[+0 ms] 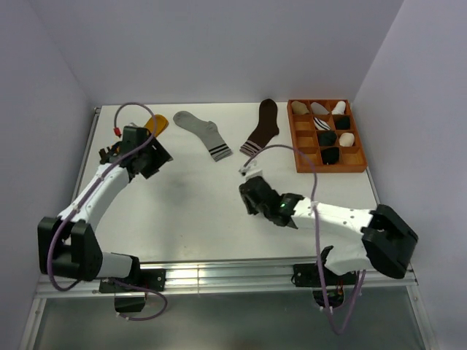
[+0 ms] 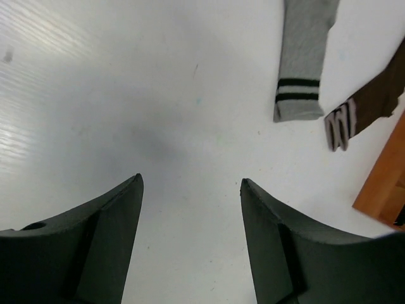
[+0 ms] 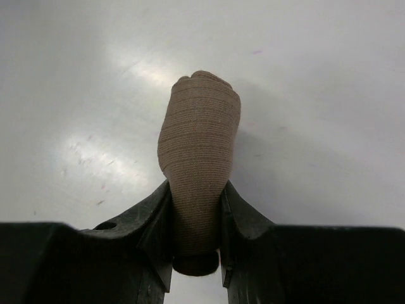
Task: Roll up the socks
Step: Pick up the sock at the center of the board, then place the sock in the storage box.
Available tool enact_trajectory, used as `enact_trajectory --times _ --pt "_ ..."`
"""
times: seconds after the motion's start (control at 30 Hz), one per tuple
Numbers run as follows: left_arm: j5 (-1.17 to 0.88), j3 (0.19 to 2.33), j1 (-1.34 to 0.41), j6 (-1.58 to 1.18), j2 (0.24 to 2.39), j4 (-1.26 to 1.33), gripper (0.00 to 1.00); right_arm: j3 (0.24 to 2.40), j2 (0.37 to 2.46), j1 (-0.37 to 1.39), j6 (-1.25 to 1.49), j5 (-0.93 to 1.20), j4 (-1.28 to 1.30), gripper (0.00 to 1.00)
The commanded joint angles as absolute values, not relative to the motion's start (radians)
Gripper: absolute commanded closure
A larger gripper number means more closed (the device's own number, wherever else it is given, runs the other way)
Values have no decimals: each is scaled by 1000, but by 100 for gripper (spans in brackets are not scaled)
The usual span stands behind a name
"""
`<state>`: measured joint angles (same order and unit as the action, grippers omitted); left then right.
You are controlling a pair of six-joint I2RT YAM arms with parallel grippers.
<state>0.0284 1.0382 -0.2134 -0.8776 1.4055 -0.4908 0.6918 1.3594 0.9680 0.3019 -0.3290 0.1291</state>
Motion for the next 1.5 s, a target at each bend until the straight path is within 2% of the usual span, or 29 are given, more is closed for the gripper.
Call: enact_trajectory --times 0.0,0.13,0.3,0.43,0.57,0.7,1.03,1.47 --pt "52 1063 -163 -787 1267 -526 32 724 1230 827 365 -391 219 100" --pt "64 1008 -114 -720 1099 -522 32 811 1177 671 383 -400 302 100" --pt "57 942 -91 -620 912 -506 33 912 1210 457 393 -355 385 100" --pt "95 856 -87 -542 758 -471 33 1006 1285 298 408 -290 443 100" --pt "182 821 -94 -532 703 -477 31 1103 1417 134 420 -207 491 100" --pt "163 756 -106 -526 704 -431 28 1236 1549 55 445 -131 526 100" --pt "229 761 -127 -517 755 -428 18 1385 1827 -23 526 -98 555 100" --pt "238 761 -153 -515 769 -431 18 1411 1928 -64 587 -132 581 100"
